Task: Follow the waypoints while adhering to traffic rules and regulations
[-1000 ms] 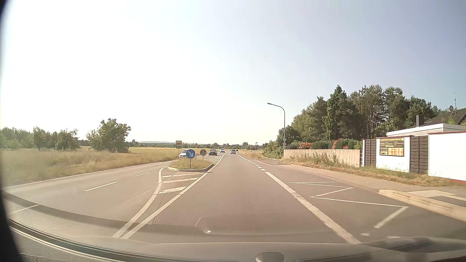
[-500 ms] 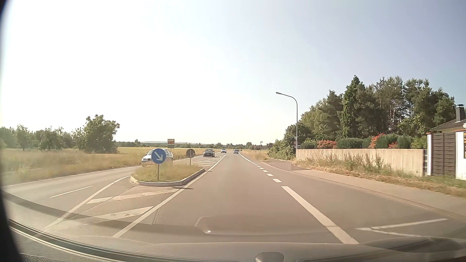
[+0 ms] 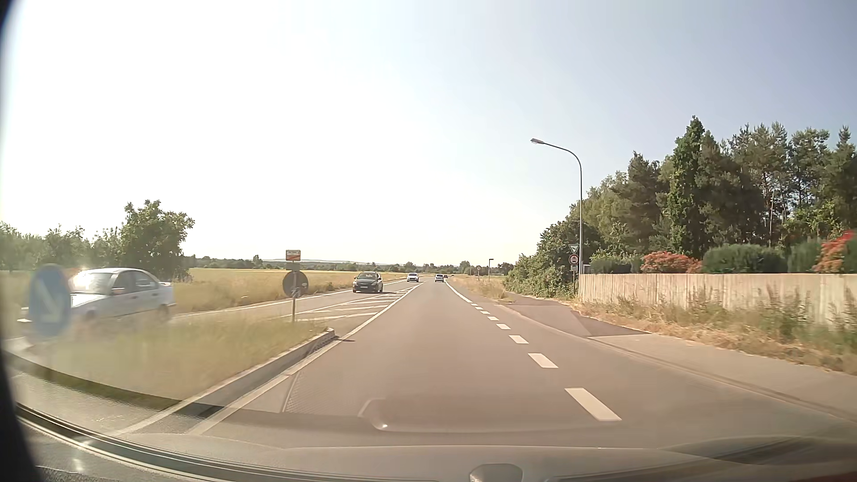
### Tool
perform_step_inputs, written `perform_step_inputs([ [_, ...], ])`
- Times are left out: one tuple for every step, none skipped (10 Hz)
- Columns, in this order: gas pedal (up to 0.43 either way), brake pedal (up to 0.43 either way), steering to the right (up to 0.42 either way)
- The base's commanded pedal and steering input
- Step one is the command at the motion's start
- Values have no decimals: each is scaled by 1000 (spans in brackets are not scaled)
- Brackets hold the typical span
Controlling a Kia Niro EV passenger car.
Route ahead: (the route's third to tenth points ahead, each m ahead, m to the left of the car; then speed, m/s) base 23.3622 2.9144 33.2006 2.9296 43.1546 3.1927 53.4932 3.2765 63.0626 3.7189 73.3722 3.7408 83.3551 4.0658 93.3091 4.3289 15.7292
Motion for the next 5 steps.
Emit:
perform_step_inputs([
  [87,30,-6],
  [87,30,-6],
  [98,30,-7],
  [98,30,-6],
  [110,30,-6],
])
